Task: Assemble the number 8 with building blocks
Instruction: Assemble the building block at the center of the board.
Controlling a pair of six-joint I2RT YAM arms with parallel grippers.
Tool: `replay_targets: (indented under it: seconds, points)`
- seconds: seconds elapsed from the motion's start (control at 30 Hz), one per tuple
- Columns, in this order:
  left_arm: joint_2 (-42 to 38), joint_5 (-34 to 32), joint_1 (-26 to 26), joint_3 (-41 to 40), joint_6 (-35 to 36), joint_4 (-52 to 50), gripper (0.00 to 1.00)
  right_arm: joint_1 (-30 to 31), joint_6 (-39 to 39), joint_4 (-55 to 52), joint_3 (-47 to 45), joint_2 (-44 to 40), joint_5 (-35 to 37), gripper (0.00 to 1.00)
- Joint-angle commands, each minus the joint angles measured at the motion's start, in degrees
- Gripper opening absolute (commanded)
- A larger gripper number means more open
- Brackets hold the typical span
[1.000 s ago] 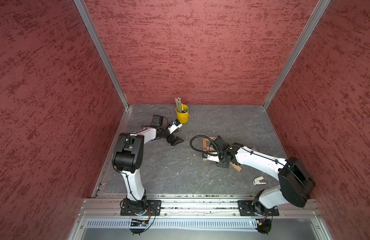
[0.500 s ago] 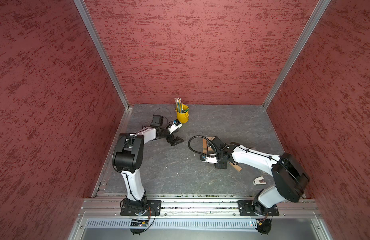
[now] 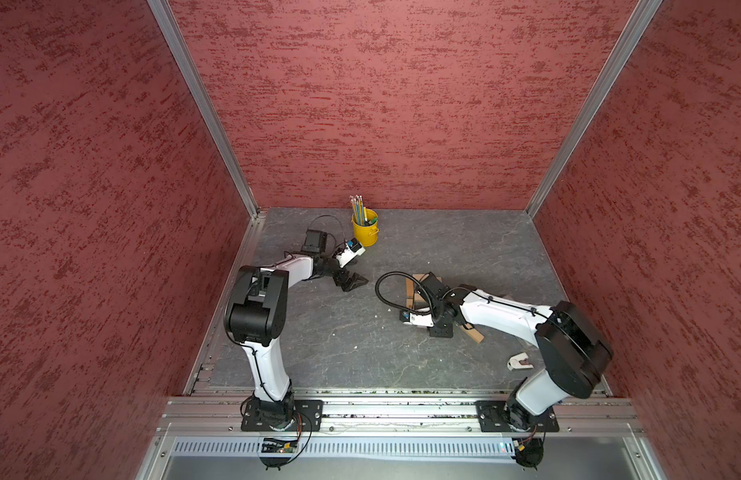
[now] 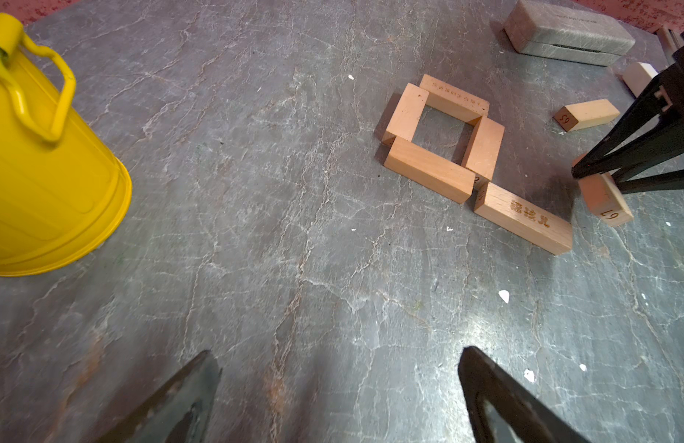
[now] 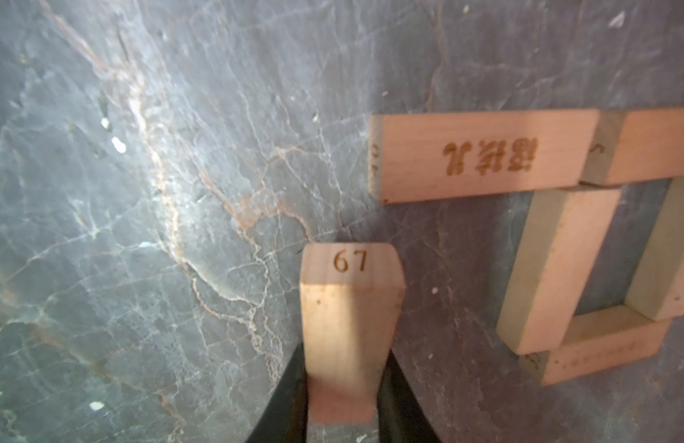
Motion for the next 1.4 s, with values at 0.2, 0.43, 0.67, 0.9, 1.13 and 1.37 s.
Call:
replay_targets:
  seconds: [0.2, 0.43, 0.67, 0.9, 1.13, 1.37]
  points:
    - [-0.69, 0.99, 0.12, 0.69, 0.29, -0.40, 0.99, -0.86, -2.80, 2.41, 1.22, 1.80, 1.39, 0.12]
    - [-0.64, 1.00, 0.12, 0.62, 0.29, -0.39, 0.99, -1.24, -2.71, 3.42, 1.55, 2.39, 1.97, 0.13]
    - [-0.75, 1.33, 0.30, 0.49, 0.25, -0.21, 1.00, -1.31, -3.65, 3.95, 2.25, 3.11, 2.59, 0.18]
    - [-0.81, 1.62, 0.46, 0.49, 0.11, -0.20, 0.99, -1.35, -4.20, 3.35, 2.39, 3.38, 2.41, 0.23]
    - [-0.87, 1.71, 0.56, 0.49, -0.02, -0.04, 1.00, -1.31, -4.15, 4.05, 2.51, 3.72, 1.89, 0.27]
    - [-0.82, 1.79, 0.65, 0.49, -0.11, -0.11, 0.99, -1.31, -4.55, 4.12, 2.13, 3.66, 1.72, 0.50]
